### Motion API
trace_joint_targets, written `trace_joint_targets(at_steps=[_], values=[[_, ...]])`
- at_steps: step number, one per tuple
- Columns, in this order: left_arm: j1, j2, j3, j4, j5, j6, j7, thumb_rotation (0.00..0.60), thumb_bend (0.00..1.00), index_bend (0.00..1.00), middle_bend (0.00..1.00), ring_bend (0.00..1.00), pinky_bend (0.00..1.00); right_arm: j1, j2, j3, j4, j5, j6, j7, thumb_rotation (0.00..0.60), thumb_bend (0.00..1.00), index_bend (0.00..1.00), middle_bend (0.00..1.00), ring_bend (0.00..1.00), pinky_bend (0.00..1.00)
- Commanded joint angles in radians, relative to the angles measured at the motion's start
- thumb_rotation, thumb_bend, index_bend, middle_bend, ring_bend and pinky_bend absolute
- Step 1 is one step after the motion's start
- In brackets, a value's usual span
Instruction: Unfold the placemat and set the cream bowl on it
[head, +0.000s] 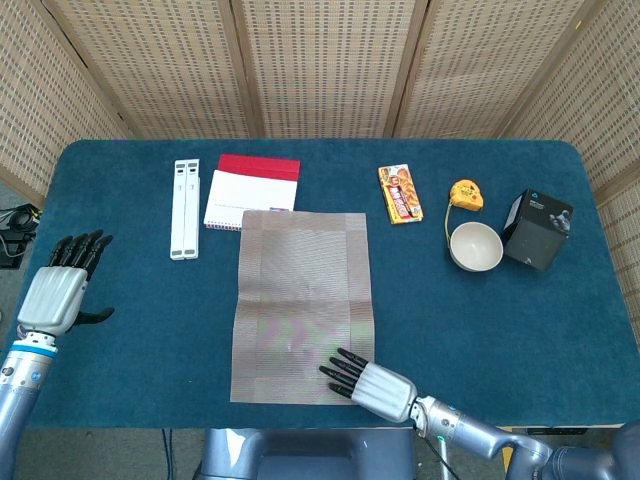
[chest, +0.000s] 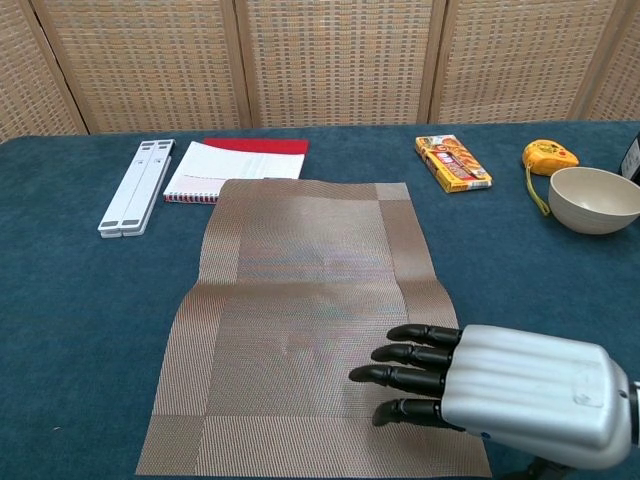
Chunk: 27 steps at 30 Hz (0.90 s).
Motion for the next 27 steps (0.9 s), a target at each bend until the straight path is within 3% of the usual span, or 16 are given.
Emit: trace_joint_targets(at_steps=[1,8,13,20,23,27], values=[[0.001,0.001,-0.002,-0.001,0.001,-0.001,-0.004,0.6,0.0,0.0,0.0,0.0,0.0,0.005,-0.01,0.002,0.009,0.006,-0.001,0.0,0.6,0.0,0.22,0.0,0.0,0.0],[0.005,0.005,-0.007,-0.001,0.005,-0.006,-0.015,0.6,0.0,0.0,0.0,0.0,0.0,0.024,-0.049,0.018,0.051,0.017,0.01,-0.001,0.6,0.02,0.23,0.0,0.0,0.0],[0.008,0.006,-0.009,-0.001,0.01,-0.004,-0.019,0.6,0.0,0.0,0.0,0.0,0.0,0.033,-0.053,0.027,0.053,0.018,0.04,0.012,0.6,0.25,0.23,0.0,0.0,0.0],[0.011,0.007,-0.011,-0.002,0.015,-0.008,-0.022,0.6,0.0,0.0,0.0,0.0,0.0,0.042,-0.055,0.031,0.056,0.022,0.072,0.03,0.6,0.49,0.26,0.0,0.0,0.0],[0.012,0.007,-0.012,-0.003,0.019,-0.009,-0.025,0.6,0.0,0.0,0.0,0.0,0.0,0.042,-0.059,0.02,0.073,0.012,0.094,0.044,0.6,0.59,0.35,0.0,0.0,0.0],[0.013,0.009,-0.013,-0.003,0.021,-0.012,-0.031,0.6,0.0,0.0,0.0,0.0,0.0,0.04,-0.068,0.004,0.111,-0.009,0.136,0.074,0.6,0.7,0.55,0.0,0.0,0.0]])
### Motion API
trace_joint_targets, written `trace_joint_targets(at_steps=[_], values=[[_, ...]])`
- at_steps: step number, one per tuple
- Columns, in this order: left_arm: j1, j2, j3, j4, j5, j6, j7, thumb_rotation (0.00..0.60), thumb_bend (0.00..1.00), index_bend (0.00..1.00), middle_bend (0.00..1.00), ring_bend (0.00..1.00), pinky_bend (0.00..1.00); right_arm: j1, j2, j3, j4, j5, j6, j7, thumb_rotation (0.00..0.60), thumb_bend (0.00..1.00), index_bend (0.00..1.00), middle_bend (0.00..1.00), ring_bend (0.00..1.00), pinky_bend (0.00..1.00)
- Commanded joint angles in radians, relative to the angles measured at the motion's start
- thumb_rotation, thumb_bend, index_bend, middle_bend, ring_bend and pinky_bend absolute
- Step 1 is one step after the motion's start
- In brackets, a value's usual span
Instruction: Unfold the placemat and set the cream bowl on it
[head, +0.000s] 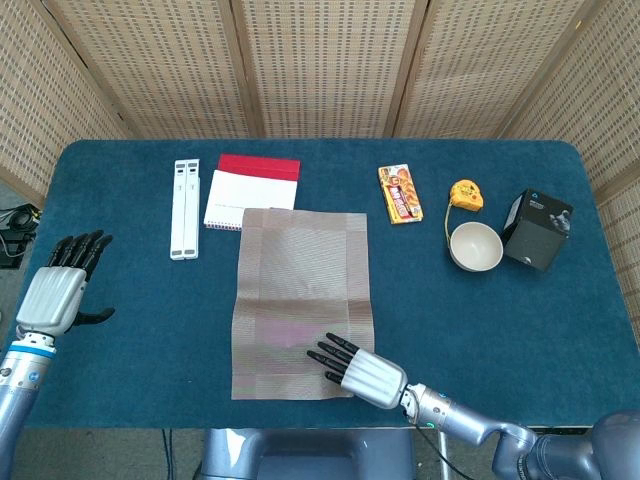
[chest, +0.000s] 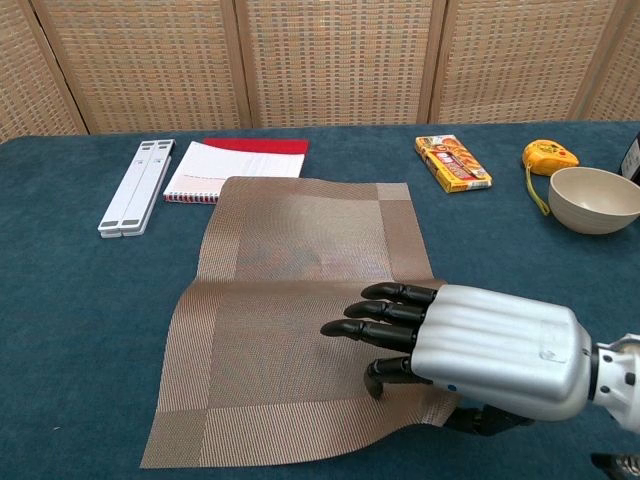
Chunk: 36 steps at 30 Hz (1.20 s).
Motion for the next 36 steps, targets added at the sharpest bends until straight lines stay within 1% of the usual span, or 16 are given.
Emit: trace_joint_targets(at_steps=[1,3,4,10,13,15,18,22,24,25,26,28,29,32,35,36], values=[[0.001,0.001,-0.001,0.0,0.001,-0.001,-0.002,0.6,0.0,0.0,0.0,0.0,0.0,0.0,-0.009,-0.016,0.037,-0.022,0.036,0.029,0.6,0.7,0.61,0.0,0.0,0.0],[0.002,0.003,-0.001,0.0,0.002,-0.001,-0.006,0.6,0.0,0.0,0.0,0.0,0.0,0.002,-0.009,-0.031,0.061,-0.04,0.06,0.053,0.6,0.71,0.66,0.0,0.0,0.0],[0.002,0.003,-0.002,-0.001,0.003,-0.002,-0.007,0.6,0.0,0.0,0.0,0.0,0.0,0.002,-0.008,-0.039,0.074,-0.05,0.074,0.063,0.6,0.71,0.67,0.01,0.0,0.0],[0.004,0.005,-0.001,-0.001,0.008,-0.005,-0.011,0.6,0.0,0.0,0.0,0.0,0.0,-0.008,0.011,-0.078,0.11,-0.091,0.146,0.099,0.6,0.71,0.68,0.02,0.0,0.0],[0.005,0.004,-0.001,-0.001,0.009,-0.006,-0.008,0.6,0.0,0.0,0.0,0.0,0.0,-0.018,0.065,-0.127,0.135,-0.141,0.2,0.101,0.6,0.71,0.68,0.02,0.0,0.0],[0.005,0.002,-0.001,-0.001,0.008,-0.007,-0.006,0.6,0.0,0.0,0.0,0.0,0.0,-0.02,0.098,-0.146,0.158,-0.165,0.225,0.087,0.6,0.7,0.68,0.02,0.0,0.0],[0.004,0.0,-0.002,0.001,0.003,-0.012,-0.002,0.6,0.0,0.0,0.0,0.0,0.0,-0.018,0.152,-0.155,0.207,-0.183,0.254,0.066,0.6,0.68,0.68,0.02,0.0,0.0],[0.002,-0.002,-0.006,0.001,-0.006,-0.016,0.004,0.6,0.0,0.0,0.0,0.0,0.0,0.016,0.214,-0.137,0.291,-0.19,0.259,0.044,0.6,0.64,0.67,0.03,0.0,0.0],[0.0,-0.004,-0.007,0.001,-0.01,-0.018,0.011,0.6,0.0,0.0,0.0,0.0,0.0,0.046,0.218,-0.123,0.388,-0.193,0.263,0.068,0.6,0.62,0.66,0.04,0.0,0.0],[-0.001,-0.005,-0.007,0.002,-0.012,-0.021,0.015,0.6,0.0,0.0,0.0,0.0,0.0,0.06,0.209,-0.116,0.454,-0.191,0.266,0.096,0.6,0.62,0.66,0.04,0.0,0.0],[-0.001,-0.006,-0.007,0.002,-0.013,-0.021,0.017,0.6,0.0,0.0,0.0,0.0,0.0,0.066,0.202,-0.115,0.484,-0.192,0.27,0.108,0.6,0.61,0.66,0.04,0.0,0.0],[-0.003,-0.008,-0.007,0.003,-0.017,-0.026,0.023,0.6,0.0,0.0,0.0,0.0,0.0,0.096,0.171,-0.1,0.621,-0.196,0.281,0.113,0.6,0.57,0.66,0.04,0.0,0.0],[-0.004,-0.009,-0.008,0.004,-0.018,-0.027,0.025,0.6,0.0,0.0,0.0,0.0,0.0,0.105,0.158,-0.097,0.666,-0.198,0.29,0.116,0.6,0.56,0.65,0.04,0.0,0.0],[-0.004,-0.01,-0.009,0.006,-0.022,-0.029,0.027,0.6,0.0,0.0,0.0,0.0,0.0,0.127,0.116,-0.092,0.777,-0.195,0.298,0.117,0.6,0.51,0.65,0.02,0.0,0.0],[-0.005,-0.011,-0.008,0.008,-0.023,-0.033,0.028,0.6,0.0,0.0,0.0,0.0,0.0,0.142,0.082,-0.095,0.846,-0.187,0.292,0.112,0.6,0.41,0.63,0.02,0.0,0.0],[-0.005,-0.011,-0.008,0.009,-0.024,-0.033,0.028,0.6,0.0,0.0,0.0,0.0,0.0,0.143,0.074,-0.092,0.862,-0.181,0.291,0.101,0.6,0.36,0.6,0.01,0.0,0.0]])
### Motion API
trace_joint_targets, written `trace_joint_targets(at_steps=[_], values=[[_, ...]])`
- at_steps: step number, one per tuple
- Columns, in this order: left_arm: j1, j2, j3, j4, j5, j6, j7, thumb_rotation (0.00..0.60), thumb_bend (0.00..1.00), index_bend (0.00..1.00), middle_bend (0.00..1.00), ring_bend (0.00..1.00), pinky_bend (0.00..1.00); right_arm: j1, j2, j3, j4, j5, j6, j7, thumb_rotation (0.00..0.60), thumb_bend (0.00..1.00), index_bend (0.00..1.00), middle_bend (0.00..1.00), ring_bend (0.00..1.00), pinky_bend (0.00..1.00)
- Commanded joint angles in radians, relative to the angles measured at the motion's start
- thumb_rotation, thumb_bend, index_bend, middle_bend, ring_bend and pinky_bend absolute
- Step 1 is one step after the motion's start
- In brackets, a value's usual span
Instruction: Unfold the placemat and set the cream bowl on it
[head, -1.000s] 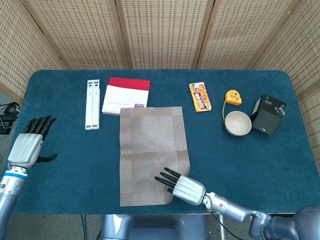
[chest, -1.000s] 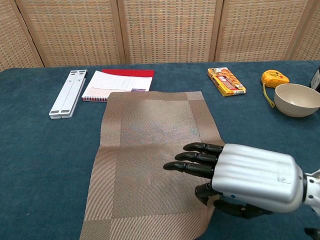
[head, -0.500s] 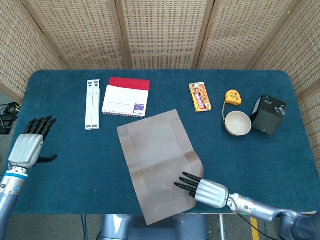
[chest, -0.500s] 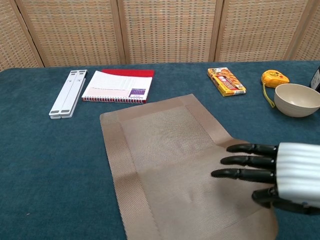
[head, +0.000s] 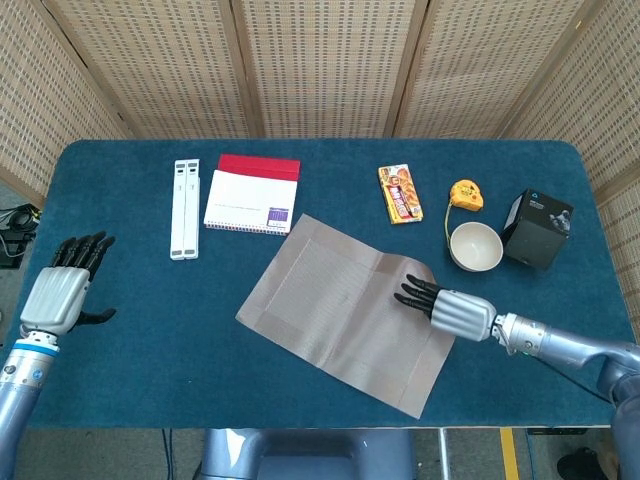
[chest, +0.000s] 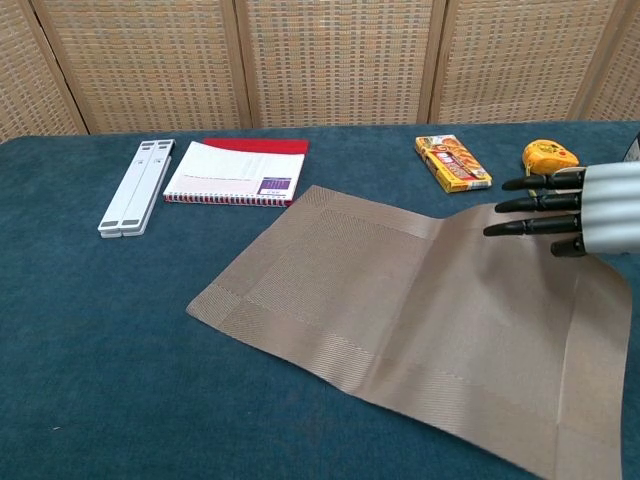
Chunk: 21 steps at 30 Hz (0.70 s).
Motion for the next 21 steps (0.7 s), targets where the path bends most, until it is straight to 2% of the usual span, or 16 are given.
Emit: trace_joint_targets(at_steps=[1,2,4,6,11,14,15,21], values=[[0.0,0.0,0.0,0.001,0.0,-0.001,0.0,0.6,0.0,0.0,0.0,0.0,0.0,0.034,-0.064,0.014,0.115,0.018,0.005,-0.016,0.6,0.3,0.5,0.01,0.0,0.0],[0.001,0.0,0.001,0.003,0.0,0.0,-0.001,0.6,0.0,0.0,0.0,0.0,0.0,0.025,-0.071,0.026,0.123,0.041,-0.003,-0.032,0.6,0.24,0.39,0.01,0.0,0.0],[0.001,-0.001,0.0,0.007,0.0,0.0,-0.001,0.6,0.0,0.0,0.0,0.0,0.0,0.009,-0.072,0.045,0.108,0.075,0.002,-0.045,0.6,0.05,0.08,0.0,0.0,0.0],[-0.001,-0.004,0.001,0.013,0.002,-0.005,-0.003,0.6,0.0,0.0,0.0,0.0,0.0,-0.02,-0.053,0.076,0.06,0.126,0.04,-0.034,0.6,0.0,0.0,0.0,0.0,0.0],[-0.013,-0.018,0.004,0.039,0.027,-0.019,-0.017,0.6,0.0,0.0,0.0,0.0,0.0,-0.11,0.054,0.131,-0.141,0.233,0.116,-0.06,0.6,0.0,0.0,0.0,0.0,0.0],[-0.029,-0.039,0.005,0.063,0.06,-0.029,-0.024,0.6,0.0,0.0,0.0,0.0,0.0,-0.187,0.147,0.154,-0.337,0.313,0.139,-0.085,0.6,0.0,0.0,0.0,0.0,0.0],[-0.032,-0.045,0.006,0.07,0.068,-0.03,-0.028,0.6,0.0,0.0,0.0,0.0,0.0,-0.198,0.161,0.157,-0.371,0.325,0.14,-0.086,0.6,0.0,0.0,0.0,0.0,0.0],[-0.096,-0.115,0.035,0.157,0.217,-0.083,-0.109,0.6,0.0,0.0,0.0,0.0,0.0,-0.308,0.239,0.189,-0.634,0.471,0.148,-0.012,0.6,0.0,0.0,0.0,0.0,0.0]])
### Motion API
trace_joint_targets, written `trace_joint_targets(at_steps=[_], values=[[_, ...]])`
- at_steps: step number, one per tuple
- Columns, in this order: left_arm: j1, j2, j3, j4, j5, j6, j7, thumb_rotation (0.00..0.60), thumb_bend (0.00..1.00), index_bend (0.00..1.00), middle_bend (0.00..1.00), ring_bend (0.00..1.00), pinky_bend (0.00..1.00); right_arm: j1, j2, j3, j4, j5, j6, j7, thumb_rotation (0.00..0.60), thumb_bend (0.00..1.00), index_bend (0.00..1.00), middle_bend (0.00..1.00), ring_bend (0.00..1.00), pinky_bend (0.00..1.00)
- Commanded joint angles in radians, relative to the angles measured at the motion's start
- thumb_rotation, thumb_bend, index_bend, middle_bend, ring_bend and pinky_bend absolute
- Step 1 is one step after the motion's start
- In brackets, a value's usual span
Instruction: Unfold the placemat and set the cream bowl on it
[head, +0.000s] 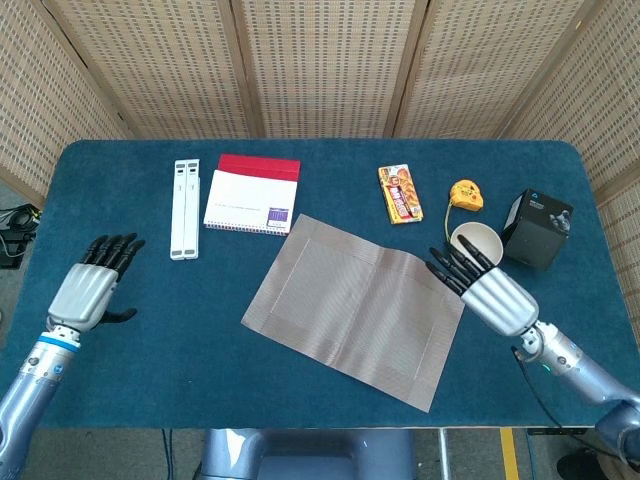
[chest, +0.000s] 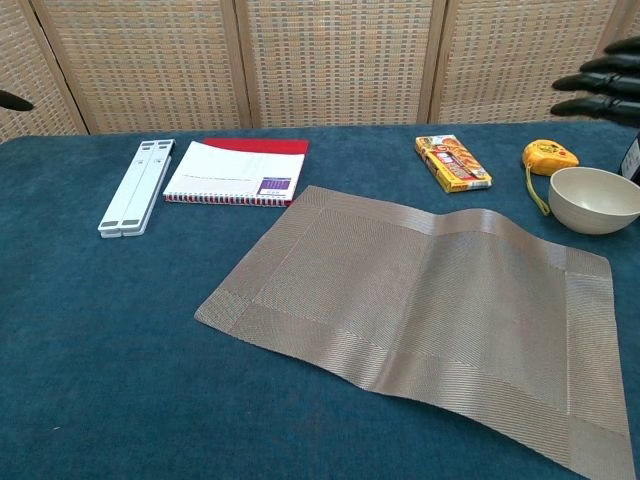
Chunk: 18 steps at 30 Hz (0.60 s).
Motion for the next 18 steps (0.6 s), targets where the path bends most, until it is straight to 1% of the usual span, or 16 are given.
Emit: trace_joint_targets(at_steps=[1,5,6,10,13,18], values=[[-0.055,-0.057,0.025,0.073,0.109,-0.043,-0.07,0.6,0.0,0.0,0.0,0.0,0.0,-0.118,0.088,0.046,-0.22,0.149,0.023,0.052,0.6,0.0,0.0,0.0,0.0,0.0],[-0.125,-0.122,0.051,0.161,0.217,-0.096,-0.151,0.6,0.0,0.0,0.0,0.0,0.0,-0.173,0.071,0.068,-0.305,0.214,0.044,0.081,0.6,0.0,0.0,0.0,0.0,0.0],[-0.165,-0.157,0.06,0.191,0.264,-0.125,-0.171,0.6,0.0,0.0,0.0,0.0,0.0,-0.202,0.056,0.07,-0.328,0.241,0.056,0.098,0.6,0.0,0.0,0.0,0.0,0.0],[-0.249,-0.264,0.072,0.327,0.348,-0.154,-0.239,0.6,0.0,0.03,0.0,0.0,0.0,-0.262,0.009,0.076,-0.343,0.27,0.091,0.123,0.6,0.0,0.0,0.0,0.0,0.0],[-0.288,-0.318,0.075,0.383,0.357,-0.191,-0.222,0.6,0.0,0.04,0.0,0.0,0.0,-0.286,-0.015,0.078,-0.319,0.27,0.103,0.124,0.6,0.0,0.0,0.0,0.0,0.0],[-0.327,-0.372,0.076,0.413,0.328,-0.256,-0.193,0.6,0.0,0.05,0.0,0.0,0.0,-0.302,-0.031,0.09,-0.276,0.261,0.109,0.161,0.6,0.0,0.0,0.0,0.0,0.0]])
